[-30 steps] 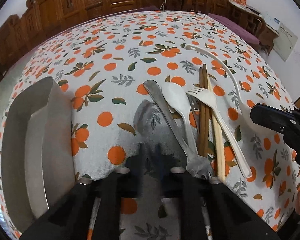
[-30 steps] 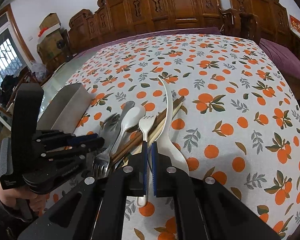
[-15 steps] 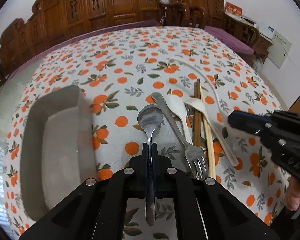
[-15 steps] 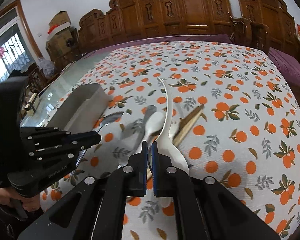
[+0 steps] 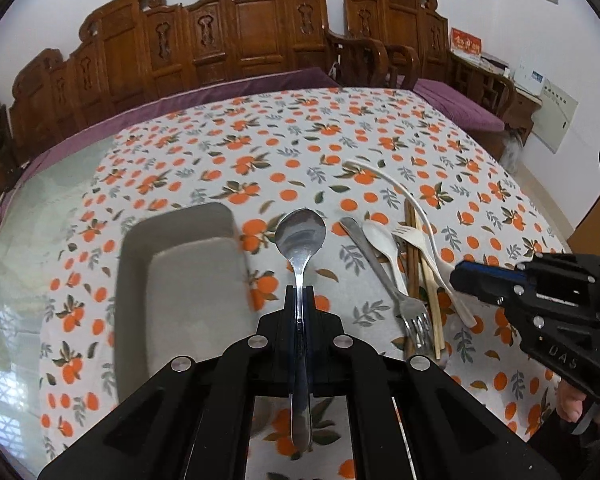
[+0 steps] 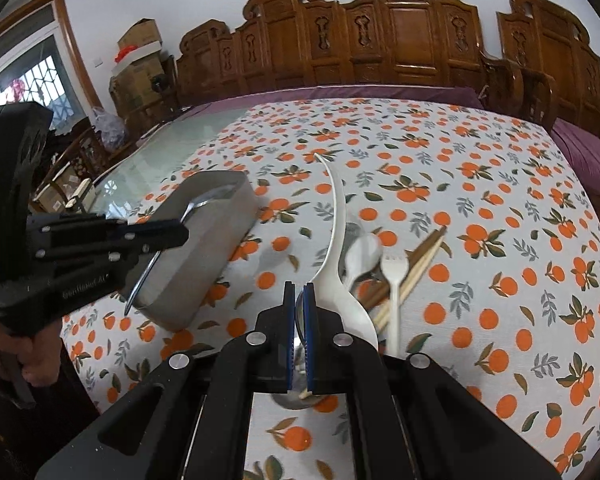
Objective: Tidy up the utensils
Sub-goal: 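Carry the metal spoon into the metal tray and open the left gripper, then lower the white plastic spoon into the tray and open the right gripper, then grasp the white plastic fork with the right gripper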
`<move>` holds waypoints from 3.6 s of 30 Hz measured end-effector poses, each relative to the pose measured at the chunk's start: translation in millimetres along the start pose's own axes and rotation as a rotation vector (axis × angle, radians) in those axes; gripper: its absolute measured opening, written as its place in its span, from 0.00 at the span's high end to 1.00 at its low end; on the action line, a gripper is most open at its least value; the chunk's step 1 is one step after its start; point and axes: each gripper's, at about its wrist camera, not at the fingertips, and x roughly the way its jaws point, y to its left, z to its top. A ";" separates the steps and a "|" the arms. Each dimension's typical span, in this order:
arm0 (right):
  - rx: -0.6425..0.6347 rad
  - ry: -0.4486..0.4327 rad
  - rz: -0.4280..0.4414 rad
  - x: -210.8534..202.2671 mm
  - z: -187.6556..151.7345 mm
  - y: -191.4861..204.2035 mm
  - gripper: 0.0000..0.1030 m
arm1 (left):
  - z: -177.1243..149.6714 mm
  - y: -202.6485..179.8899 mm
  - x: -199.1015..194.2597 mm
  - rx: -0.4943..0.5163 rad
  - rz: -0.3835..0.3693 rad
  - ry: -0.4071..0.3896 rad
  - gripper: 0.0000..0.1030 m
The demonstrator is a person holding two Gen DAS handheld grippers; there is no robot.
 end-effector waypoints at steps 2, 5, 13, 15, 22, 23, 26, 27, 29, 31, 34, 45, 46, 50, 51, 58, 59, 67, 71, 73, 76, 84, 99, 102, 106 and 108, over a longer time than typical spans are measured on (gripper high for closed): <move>-0.014 -0.005 0.000 -2.6 0.6 9.3 0.95 | -0.4 7.0 -5.5 0.003 -0.003 -0.011 0.98; -0.036 -0.007 -0.001 -4.9 2.9 22.0 0.95 | -1.4 15.9 -9.7 0.003 -0.008 -0.021 0.97; -0.074 0.000 -0.035 -3.9 9.8 41.5 0.95 | -10.5 45.4 0.8 -0.029 0.009 -0.019 0.97; -0.075 0.010 -0.046 -1.7 11.8 43.9 0.95 | -13.6 53.4 7.7 -0.046 0.002 -0.006 0.97; -0.092 0.028 -0.059 2.6 18.0 62.0 0.95 | -23.4 75.0 29.4 -0.066 0.042 0.050 0.97; -0.095 0.030 -0.060 3.8 18.7 64.4 0.95 | -24.3 78.6 32.3 -0.078 0.035 0.064 0.97; -0.109 0.040 -0.061 6.4 20.2 72.0 0.95 | -26.9 83.4 39.4 -0.083 0.039 0.092 0.97; -0.112 0.043 -0.063 7.4 21.1 73.3 0.95 | -28.1 85.2 41.9 -0.087 0.036 0.102 0.97; -0.115 0.048 -0.065 8.6 22.1 76.5 0.95 | -28.9 87.1 44.9 -0.091 0.028 0.114 0.97; -0.118 0.052 -0.066 9.4 23.3 79.2 0.95 | -28.5 89.3 45.8 -0.097 0.029 0.115 0.97; -0.124 0.055 -0.071 10.6 24.4 83.8 0.95 | -27.4 92.7 43.5 -0.104 0.030 0.109 0.97; -0.094 0.062 -0.018 23.0 27.8 105.8 0.95 | -22.0 121.4 8.7 -0.141 0.013 0.026 0.84; -0.088 0.064 -0.009 25.8 28.3 108.1 0.95 | -21.9 124.8 5.1 -0.142 0.018 0.018 0.84; -0.054 0.070 0.031 40.0 31.6 118.9 0.95 | -21.4 138.3 -5.8 -0.156 0.034 -0.005 0.81; -0.043 0.071 0.043 43.9 32.6 121.2 0.95 | -20.9 142.0 -9.2 -0.162 0.038 -0.013 0.79; 0.044 0.106 0.114 83.2 38.4 127.5 0.95 | -20.3 161.1 -22.9 -0.196 0.056 -0.045 0.77; 0.056 0.110 0.124 88.9 38.7 128.2 0.94 | -21.0 162.4 -23.8 -0.199 0.056 -0.046 0.77; 0.098 0.117 0.160 108.4 42.2 134.9 0.95 | -20.5 169.4 -28.9 -0.214 0.062 -0.060 0.77; 0.124 0.117 0.165 110.4 43.0 132.4 0.95 | -20.7 171.0 -30.3 -0.218 0.061 -0.063 0.77; 0.120 0.108 0.161 107.6 43.3 131.8 0.95 | -20.7 171.2 -30.4 -0.219 0.061 -0.064 0.77; 0.083 0.076 0.135 93.8 43.5 128.9 0.94 | -20.5 169.7 -30.2 -0.215 0.056 -0.064 0.76; -0.037 -0.006 -0.025 23.7 38.7 73.6 0.94 | -17.7 138.6 -34.6 -0.193 0.022 -0.092 0.64; 0.028 0.036 -0.198 17.6 -3.5 -47.3 0.78 | -13.3 36.8 -28.1 -0.073 -0.052 -0.113 0.63; 0.043 0.061 -0.183 32.0 -9.7 -52.5 0.78 | -14.8 21.3 -27.0 -0.056 -0.065 -0.115 0.63; 0.069 0.088 -0.154 44.9 -12.8 -58.5 0.78 | -18.6 7.2 -22.3 -0.045 -0.069 -0.107 0.63; 0.073 0.099 -0.138 47.8 -14.3 -58.9 0.78 | -20.5 2.2 -18.2 -0.040 -0.074 -0.095 0.63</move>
